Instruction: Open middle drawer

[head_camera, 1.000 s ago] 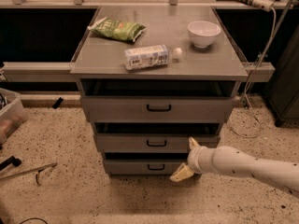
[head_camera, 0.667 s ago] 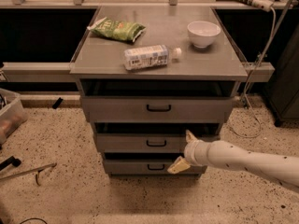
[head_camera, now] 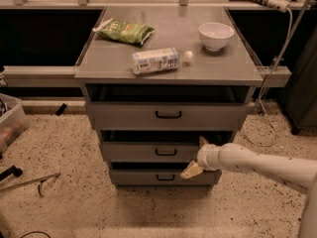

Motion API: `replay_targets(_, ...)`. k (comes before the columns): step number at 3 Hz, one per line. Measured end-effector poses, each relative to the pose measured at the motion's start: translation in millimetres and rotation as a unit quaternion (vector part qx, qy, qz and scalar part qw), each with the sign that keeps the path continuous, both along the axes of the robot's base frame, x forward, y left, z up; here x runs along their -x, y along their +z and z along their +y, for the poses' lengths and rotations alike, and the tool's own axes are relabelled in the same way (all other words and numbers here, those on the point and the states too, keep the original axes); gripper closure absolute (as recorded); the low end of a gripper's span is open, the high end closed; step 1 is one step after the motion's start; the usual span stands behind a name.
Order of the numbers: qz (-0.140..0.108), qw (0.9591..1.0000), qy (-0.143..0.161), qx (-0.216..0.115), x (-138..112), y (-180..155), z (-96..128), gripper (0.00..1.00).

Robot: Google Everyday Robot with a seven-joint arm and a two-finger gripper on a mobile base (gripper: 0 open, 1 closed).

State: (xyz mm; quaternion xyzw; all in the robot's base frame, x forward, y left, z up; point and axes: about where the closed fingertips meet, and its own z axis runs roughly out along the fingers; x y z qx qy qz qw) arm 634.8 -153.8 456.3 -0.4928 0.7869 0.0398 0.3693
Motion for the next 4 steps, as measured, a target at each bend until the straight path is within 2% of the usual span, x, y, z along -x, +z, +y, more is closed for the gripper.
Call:
replay_targets(1,0.017,0.9998,-0.005,0.003,-29,-28,-6,0.00)
replay_targets(2,0.017,0.9998,-0.005,0.003,-29,-28,-6,0.00)
replay_targets(3,0.035,0.9994,-0.005,-0.004,-28,-41,-4,0.00)
replay_targets(4,0.059,0.9982,0.011,-0.011,-26,-48,4,0.00)
